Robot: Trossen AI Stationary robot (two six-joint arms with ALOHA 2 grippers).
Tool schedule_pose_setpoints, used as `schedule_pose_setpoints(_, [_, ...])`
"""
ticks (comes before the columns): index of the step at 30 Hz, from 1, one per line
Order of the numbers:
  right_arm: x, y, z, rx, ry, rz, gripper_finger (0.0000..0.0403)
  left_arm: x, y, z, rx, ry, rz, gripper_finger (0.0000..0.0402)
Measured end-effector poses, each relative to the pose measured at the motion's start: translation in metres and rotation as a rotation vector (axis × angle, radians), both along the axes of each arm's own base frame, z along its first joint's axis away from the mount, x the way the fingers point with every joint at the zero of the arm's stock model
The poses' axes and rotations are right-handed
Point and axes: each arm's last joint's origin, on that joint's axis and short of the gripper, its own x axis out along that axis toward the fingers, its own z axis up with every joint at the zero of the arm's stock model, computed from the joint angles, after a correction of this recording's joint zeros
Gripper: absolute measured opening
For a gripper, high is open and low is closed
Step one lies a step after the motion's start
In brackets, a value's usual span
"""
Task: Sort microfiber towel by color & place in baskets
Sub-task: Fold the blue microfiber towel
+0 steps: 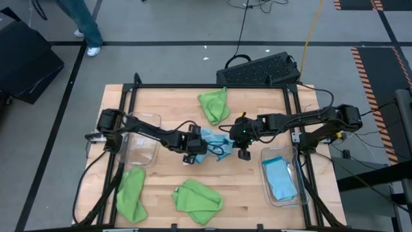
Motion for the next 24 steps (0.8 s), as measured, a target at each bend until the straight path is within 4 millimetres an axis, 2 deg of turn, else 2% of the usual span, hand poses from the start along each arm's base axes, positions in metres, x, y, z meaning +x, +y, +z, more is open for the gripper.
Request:
schedule_pose_setpoints(6, [0.000, 0.000, 0.000, 0.001, -0.002, -0.002, 0.0000, 0.003, 0.002, -0.008, -0.033, -0.020, 0.070, 0.0113])
schedule_pose_setpoints(12, [0.000, 0.000, 0.000, 0.002, -0.002, -0.002, 0.0000, 0.004, 0.002, -0.008, -0.063, -0.050, 0.136, 0.0017])
schedule_pose_setpoints(18, [0.000, 0.000, 0.000, 0.002, 0.001, -0.002, 0.0000, -0.001, 0.003, -0.003, -0.053, -0.059, 0.241, 0.0006])
schedule_pose_setpoints(24, [-0.001, 0.000, 0.003, 0.000, -0.010, -0.004, 0.0000, -0.014, 0.007, 0.030, 0.001, -0.119, 0.308, 0.0004])
